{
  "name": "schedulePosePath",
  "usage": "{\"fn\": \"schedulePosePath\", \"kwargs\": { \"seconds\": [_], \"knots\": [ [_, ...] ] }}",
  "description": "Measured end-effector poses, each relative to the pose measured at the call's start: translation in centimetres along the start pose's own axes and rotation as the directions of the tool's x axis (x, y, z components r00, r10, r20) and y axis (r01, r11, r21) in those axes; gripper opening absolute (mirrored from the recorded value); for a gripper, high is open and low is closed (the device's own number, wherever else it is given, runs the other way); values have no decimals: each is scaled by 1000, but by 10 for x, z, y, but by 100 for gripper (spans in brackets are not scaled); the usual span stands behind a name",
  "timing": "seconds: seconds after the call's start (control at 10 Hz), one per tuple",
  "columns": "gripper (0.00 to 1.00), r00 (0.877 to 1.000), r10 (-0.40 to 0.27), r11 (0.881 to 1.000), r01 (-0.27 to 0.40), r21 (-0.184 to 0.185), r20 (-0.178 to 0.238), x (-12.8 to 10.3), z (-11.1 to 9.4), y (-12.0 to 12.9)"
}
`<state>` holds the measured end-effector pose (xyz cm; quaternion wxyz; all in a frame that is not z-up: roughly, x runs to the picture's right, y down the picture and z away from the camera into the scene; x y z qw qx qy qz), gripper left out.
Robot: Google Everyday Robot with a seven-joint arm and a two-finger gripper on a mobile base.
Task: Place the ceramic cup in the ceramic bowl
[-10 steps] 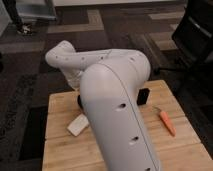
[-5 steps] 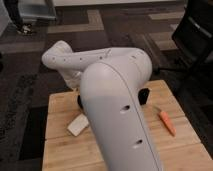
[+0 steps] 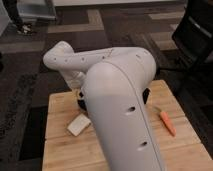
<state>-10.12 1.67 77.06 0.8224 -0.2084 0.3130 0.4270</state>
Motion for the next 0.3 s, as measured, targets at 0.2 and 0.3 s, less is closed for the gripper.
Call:
{"fn": "schedulePosePath", "kwargs": {
  "seconds": [0.2,0.3],
  "knots": [
    [69,1000,-2,1000,2,0,0,0,-1,0],
    [69,1000,-2,1000,2,0,-1,0,-1,0]
  ]
}}
